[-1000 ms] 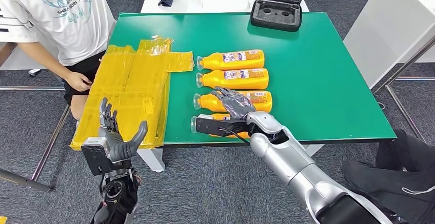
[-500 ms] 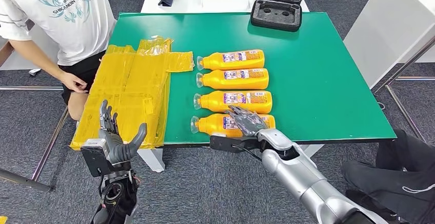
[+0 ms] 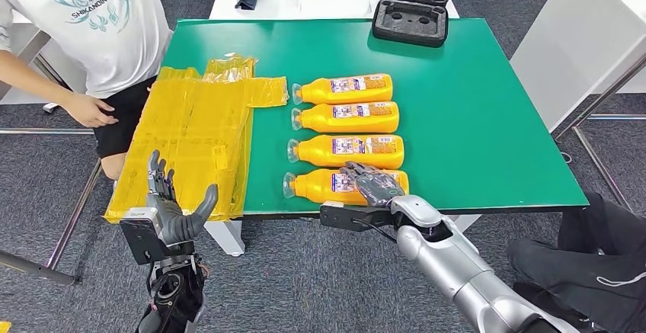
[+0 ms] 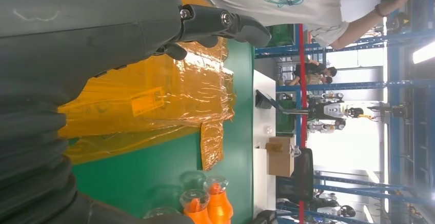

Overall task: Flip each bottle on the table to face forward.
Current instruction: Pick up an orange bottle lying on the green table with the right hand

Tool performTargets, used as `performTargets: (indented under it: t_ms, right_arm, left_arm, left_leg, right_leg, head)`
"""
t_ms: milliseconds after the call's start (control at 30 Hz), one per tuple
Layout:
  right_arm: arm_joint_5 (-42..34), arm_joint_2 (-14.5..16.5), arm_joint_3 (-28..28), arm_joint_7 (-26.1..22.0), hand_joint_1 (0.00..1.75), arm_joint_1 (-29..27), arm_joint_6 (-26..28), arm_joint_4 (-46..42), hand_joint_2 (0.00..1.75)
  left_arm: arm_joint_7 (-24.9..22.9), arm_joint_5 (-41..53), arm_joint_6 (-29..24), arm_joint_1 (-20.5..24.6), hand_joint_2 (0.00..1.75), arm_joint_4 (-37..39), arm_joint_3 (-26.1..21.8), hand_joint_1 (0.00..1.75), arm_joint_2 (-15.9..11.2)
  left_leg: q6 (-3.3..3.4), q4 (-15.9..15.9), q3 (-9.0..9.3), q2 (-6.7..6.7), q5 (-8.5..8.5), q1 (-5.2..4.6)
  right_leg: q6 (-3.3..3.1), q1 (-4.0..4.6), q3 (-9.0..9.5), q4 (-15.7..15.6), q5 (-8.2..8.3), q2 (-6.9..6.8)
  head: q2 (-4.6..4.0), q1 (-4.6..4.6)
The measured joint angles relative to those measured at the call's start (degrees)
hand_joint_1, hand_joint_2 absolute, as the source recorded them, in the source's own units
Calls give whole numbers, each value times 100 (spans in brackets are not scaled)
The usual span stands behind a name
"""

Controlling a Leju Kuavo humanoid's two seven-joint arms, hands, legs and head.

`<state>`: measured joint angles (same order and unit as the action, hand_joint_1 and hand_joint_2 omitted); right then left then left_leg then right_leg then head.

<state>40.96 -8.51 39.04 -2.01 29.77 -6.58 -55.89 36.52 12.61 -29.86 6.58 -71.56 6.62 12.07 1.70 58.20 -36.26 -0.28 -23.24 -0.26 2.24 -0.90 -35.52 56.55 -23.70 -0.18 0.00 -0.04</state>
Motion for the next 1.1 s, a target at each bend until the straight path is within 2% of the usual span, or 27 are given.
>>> performTargets:
  t_ms: [367,1100]
  right_arm:
    - [1,-128,-105,-4,0,-27,30,-4,175]
    - [-35,-58,-290,-13,0,201,-168,495,175]
  left_arm:
    - [-8,-30,-4,-76,175,-32,-22,0,-2]
    - [15,-182,-37,-84,175,-7,-33,0,-40]
  left_leg:
    - [0,0,0,0,0,0]
    - [0,0,2,0,0,0]
  right_leg:
    - [0,0,0,0,0,0]
    - [0,0,2,0,0,0]
  head:
    - [0,0]
    - [0,-1]
